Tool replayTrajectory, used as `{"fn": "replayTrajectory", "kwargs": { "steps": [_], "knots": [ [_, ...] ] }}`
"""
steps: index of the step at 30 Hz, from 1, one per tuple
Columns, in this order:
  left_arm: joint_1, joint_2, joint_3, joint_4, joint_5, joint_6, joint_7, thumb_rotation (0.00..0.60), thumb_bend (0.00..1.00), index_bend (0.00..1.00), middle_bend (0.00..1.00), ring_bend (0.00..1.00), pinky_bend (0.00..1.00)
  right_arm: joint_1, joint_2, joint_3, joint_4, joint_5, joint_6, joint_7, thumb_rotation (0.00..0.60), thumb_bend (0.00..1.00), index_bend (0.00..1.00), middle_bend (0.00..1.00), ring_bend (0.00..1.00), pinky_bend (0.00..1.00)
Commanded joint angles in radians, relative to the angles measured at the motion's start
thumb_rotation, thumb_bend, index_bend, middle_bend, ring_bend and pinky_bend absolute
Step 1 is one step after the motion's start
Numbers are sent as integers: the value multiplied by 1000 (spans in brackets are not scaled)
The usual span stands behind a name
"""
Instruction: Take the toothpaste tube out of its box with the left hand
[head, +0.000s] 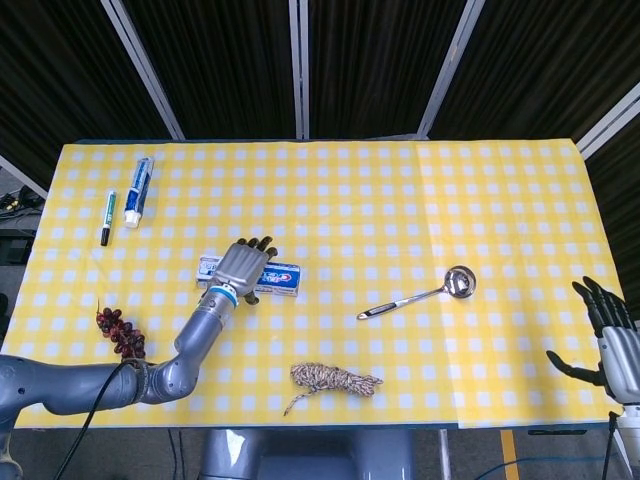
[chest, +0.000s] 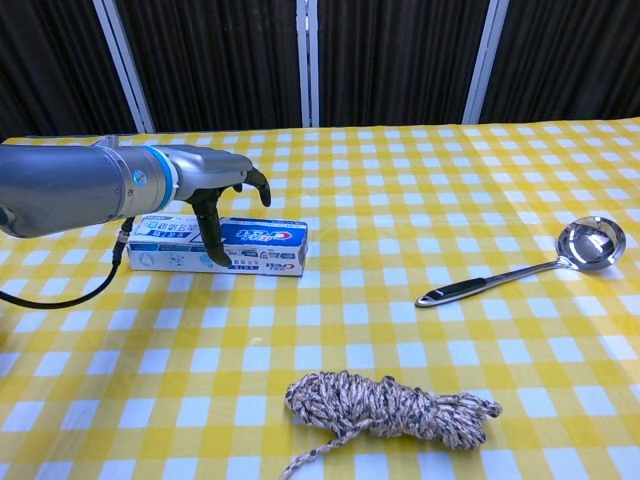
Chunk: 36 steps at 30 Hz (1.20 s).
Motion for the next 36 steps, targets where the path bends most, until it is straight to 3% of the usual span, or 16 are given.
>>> {"fn": "replayTrajectory", "kwargs": {
  "steps": [1, 14, 19, 25, 30, 36],
  "knots": [
    [-15, -19, 6, 23, -11, 6, 0, 600, 0, 188, 37, 104, 159, 0, 3, 1, 2, 2, -4, 7, 600, 84, 0, 0, 0, 0],
    [-74, -114, 31, 157, -55, -14, -10, 600, 10, 229, 68, 119, 173, 0, 11, 11, 14, 21, -10, 42, 600, 85, 0, 0, 0, 0],
    [-78, -125, 49, 169, -31, -1, -16, 600, 155, 455, 277, 294, 311, 0, 12, 12, 14, 19, -9, 46, 600, 84, 0, 0, 0, 0],
    [-69, -136, 68, 171, 30, 37, -30, 600, 383, 634, 436, 426, 422, -2, 12, 10, 11, 15, -5, 42, 600, 85, 0, 0, 0, 0],
    [-52, -131, 77, 163, 113, 67, -64, 600, 463, 670, 464, 445, 437, -3, 13, 11, 8, 13, -2, 40, 600, 85, 0, 0, 0, 0],
    [-45, -74, 91, 119, 241, 103, -72, 600, 463, 674, 465, 445, 437, -4, 13, 12, 8, 16, -1, 39, 600, 84, 0, 0, 0, 0]
  ]
}}
